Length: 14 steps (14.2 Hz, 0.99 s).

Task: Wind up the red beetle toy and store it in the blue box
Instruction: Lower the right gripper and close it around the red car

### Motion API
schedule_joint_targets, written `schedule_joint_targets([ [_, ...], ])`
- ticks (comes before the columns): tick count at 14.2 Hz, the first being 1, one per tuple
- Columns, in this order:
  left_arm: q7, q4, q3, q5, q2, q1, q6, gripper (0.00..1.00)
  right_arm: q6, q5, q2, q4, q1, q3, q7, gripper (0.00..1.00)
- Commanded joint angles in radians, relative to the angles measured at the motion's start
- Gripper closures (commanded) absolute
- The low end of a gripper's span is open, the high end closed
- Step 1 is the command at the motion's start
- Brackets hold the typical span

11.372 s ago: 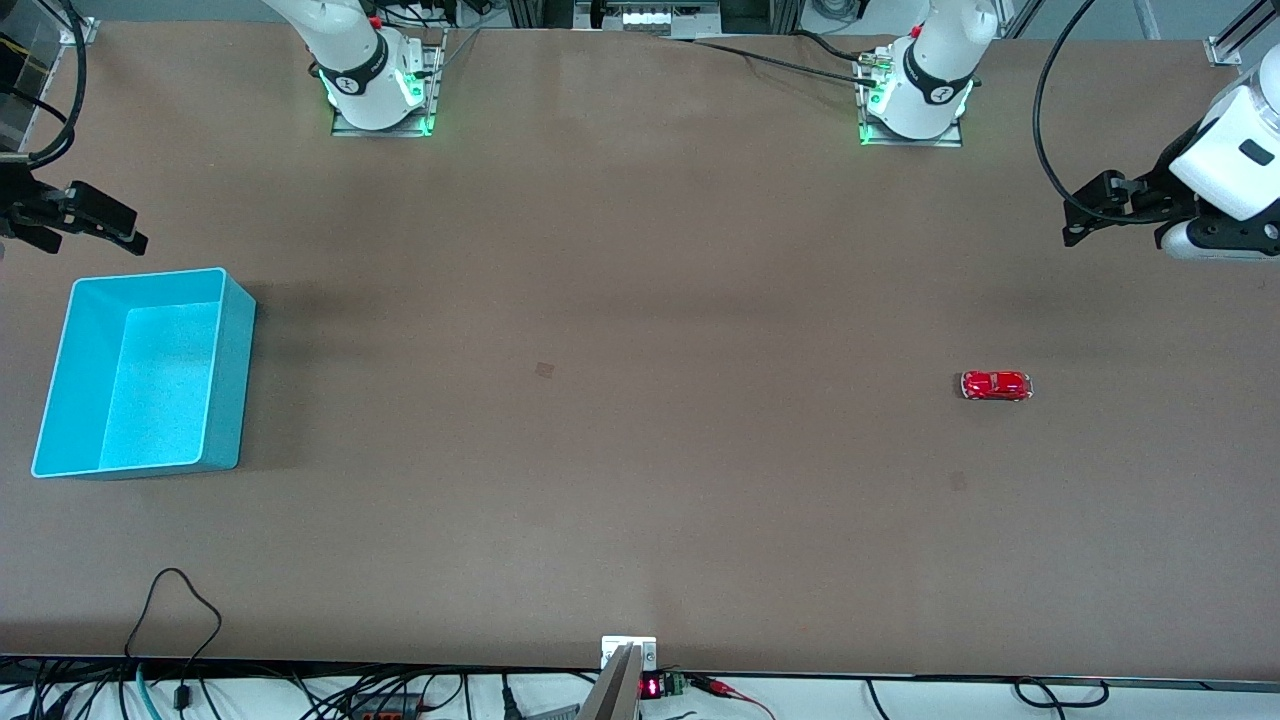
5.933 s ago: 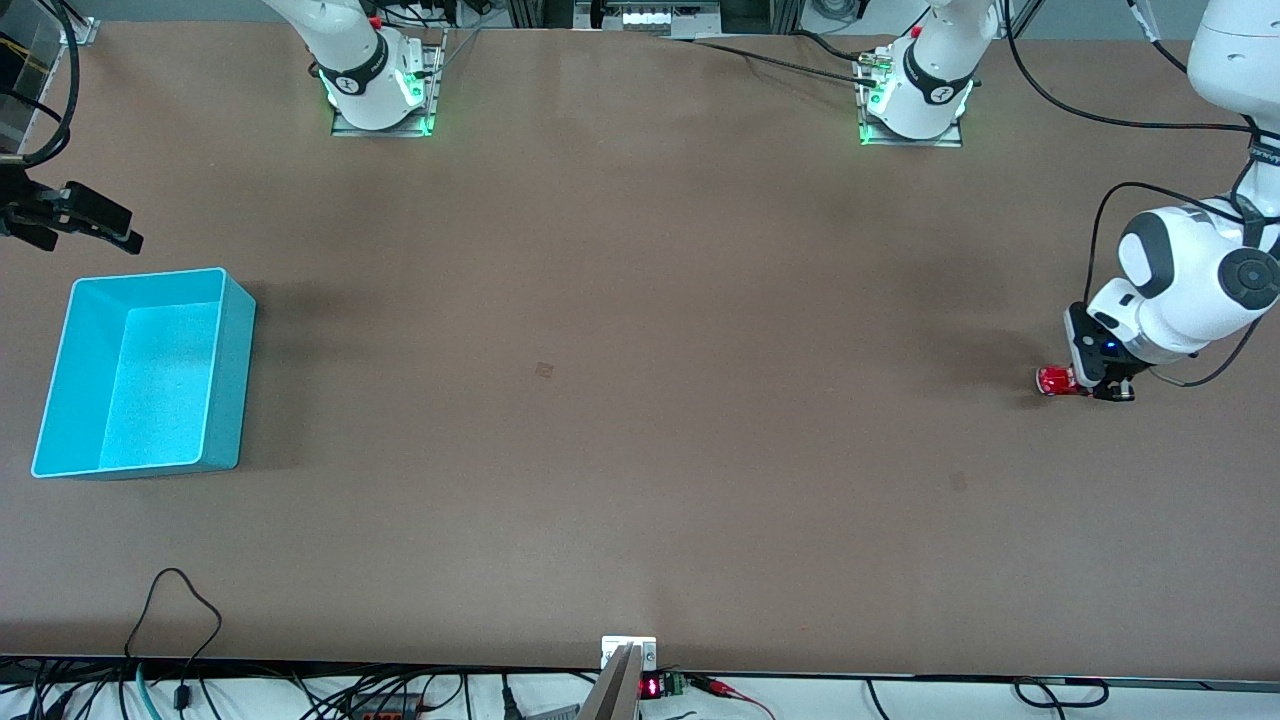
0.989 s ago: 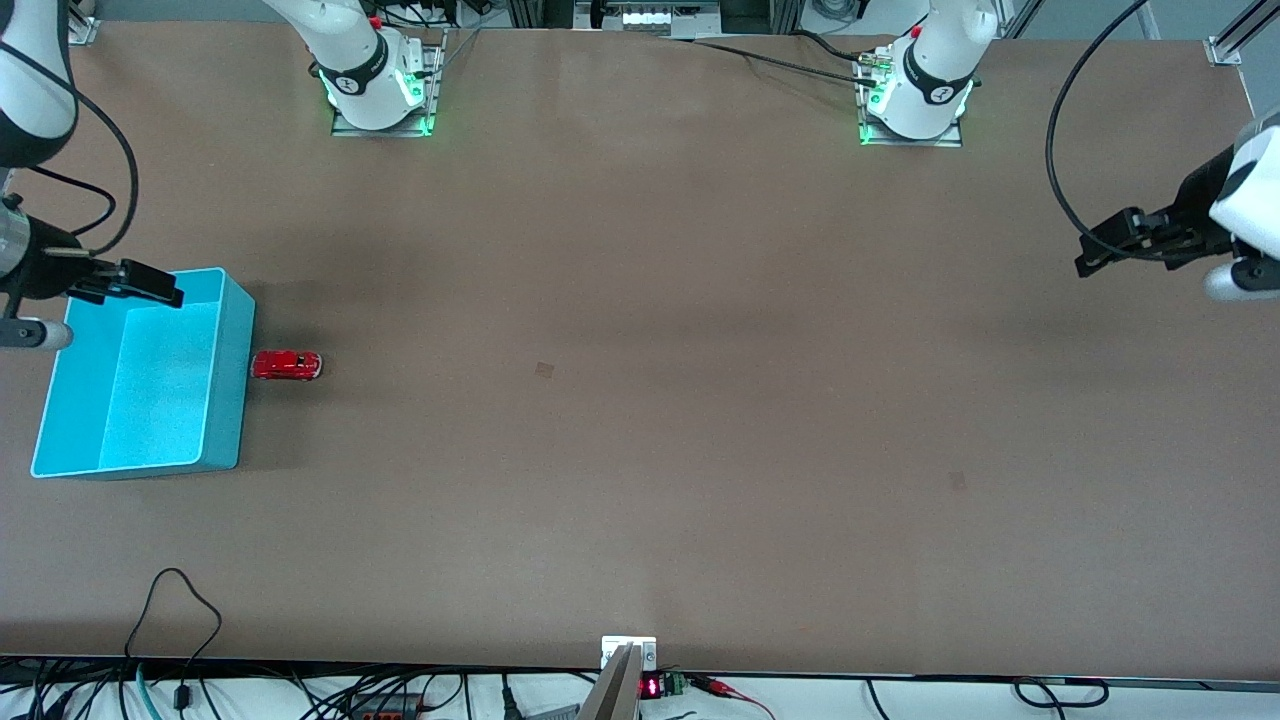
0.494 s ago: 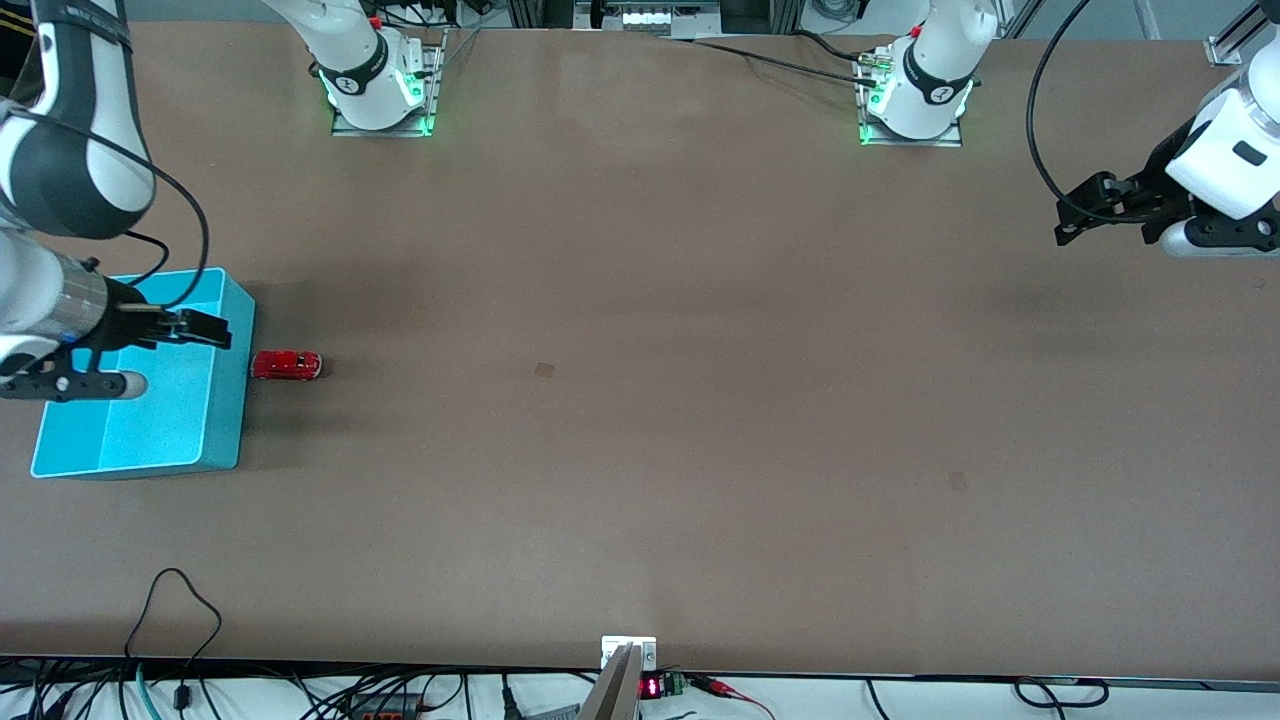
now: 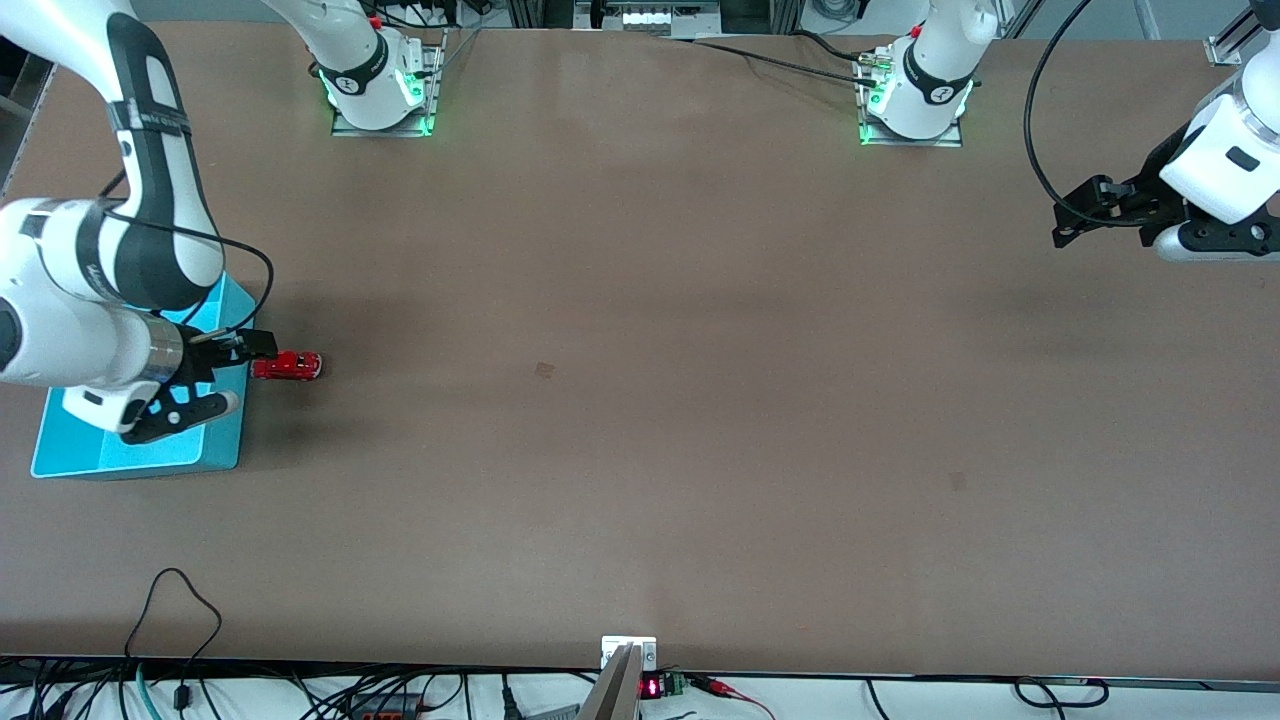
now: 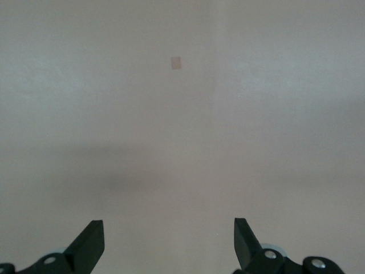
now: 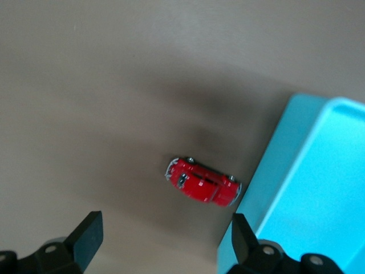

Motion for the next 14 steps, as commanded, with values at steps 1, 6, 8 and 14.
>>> schedule_joint_targets([
  [1,-0.002,0.028,-0.005,0.020,0.015,0.005,-0.008,0.00,0.107,-0.009,-0.010,-0.079,-0.010,0.000,-0.248,0.00],
  [6,0.010,0.037,-0.006,0.023,0.019,0.002,-0.013,0.00,0.187,-0.008,0.013,-0.141,-0.010,0.001,-0.716,0.00],
  [8,0.011,0.042,-0.008,0.024,0.026,-0.001,-0.013,0.00,0.201,-0.008,0.007,-0.183,-0.013,0.001,-0.804,0.00],
  [14,0.004,0.043,-0.009,0.023,0.026,-0.007,-0.013,0.00,0.391,0.011,-0.010,-0.338,-0.048,0.003,-1.073,0.00],
])
